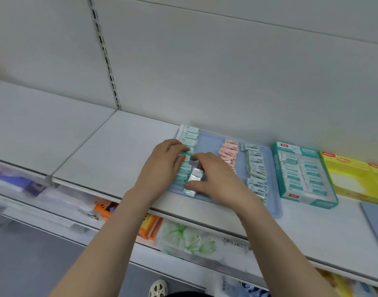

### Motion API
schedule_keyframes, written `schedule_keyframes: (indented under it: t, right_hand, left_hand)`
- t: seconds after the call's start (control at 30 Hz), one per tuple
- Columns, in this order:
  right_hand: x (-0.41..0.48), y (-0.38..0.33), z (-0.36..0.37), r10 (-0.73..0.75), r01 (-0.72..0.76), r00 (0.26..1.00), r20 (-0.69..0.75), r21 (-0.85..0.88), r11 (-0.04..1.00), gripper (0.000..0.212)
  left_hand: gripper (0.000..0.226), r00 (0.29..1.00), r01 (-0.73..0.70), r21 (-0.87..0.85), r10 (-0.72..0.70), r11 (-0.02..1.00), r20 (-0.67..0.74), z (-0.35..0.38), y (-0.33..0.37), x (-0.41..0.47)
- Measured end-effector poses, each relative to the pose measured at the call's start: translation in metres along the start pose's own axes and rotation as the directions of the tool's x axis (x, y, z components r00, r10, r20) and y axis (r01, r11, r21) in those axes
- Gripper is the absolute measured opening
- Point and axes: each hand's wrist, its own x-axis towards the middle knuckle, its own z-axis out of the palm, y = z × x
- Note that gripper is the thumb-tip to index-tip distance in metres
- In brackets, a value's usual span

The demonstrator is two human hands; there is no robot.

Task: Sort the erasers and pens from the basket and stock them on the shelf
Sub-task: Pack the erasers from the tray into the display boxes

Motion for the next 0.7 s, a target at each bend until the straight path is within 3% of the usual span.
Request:
schedule_keyframes:
  t: [0.13,0.27,0.33,0.4,0.47,0.57,0.63,0.7]
  right_hand:
    - [-0.005,0.005,-0.008,0.086,-0.064,0.992,-0.09,0.221,0.973,0.048]
    - [-0.011,0.02,-0.027,0.237,-0.056,0.938,-0.253,0.564,0.824,0.038]
    - [-0.014,0.023,-0.037,0.236,0.006,0.937,-0.26,0.683,0.73,0.04]
    - [-0.016,0.024,-0.043,0.212,0.08,0.94,-0.267,0.777,0.625,0.04]
    - [-0.018,0.026,-0.045,0.275,0.132,0.911,-0.309,0.847,0.515,0.039]
    - [-0.026,0.032,-0.04,0.494,0.16,0.8,-0.341,0.914,0.373,0.033]
    - [-0.035,0.037,-0.035,0.553,0.148,0.778,-0.299,0.942,0.302,0.025]
    - [-0.045,0.046,-0.037,0.583,0.139,0.752,-0.308,0.938,0.316,0.016]
  left_hand:
    - [0.044,0.999,-0.038,0.042,0.039,0.998,-0.029,0.0,-0.004,0.003]
    - [0.031,0.988,-0.083,-0.033,0.078,0.996,-0.135,-0.013,0.014,0.016]
    - [0.029,0.996,-0.091,-0.162,0.087,0.983,-0.032,-0.021,0.036,0.022]
    - [0.03,0.983,-0.032,-0.334,0.091,0.942,0.162,-0.022,0.056,0.028]
    - [0.032,0.956,0.083,-0.548,0.088,0.832,0.278,-0.019,0.071,0.036]
    - [0.029,0.957,0.165,-0.739,0.077,0.653,0.281,-0.009,0.085,0.043]
    - [0.029,0.963,0.142,-0.736,0.08,0.662,0.258,-0.001,0.094,0.044]
    - [0.027,0.967,0.127,-0.7,0.07,0.703,0.246,0.008,0.102,0.045]
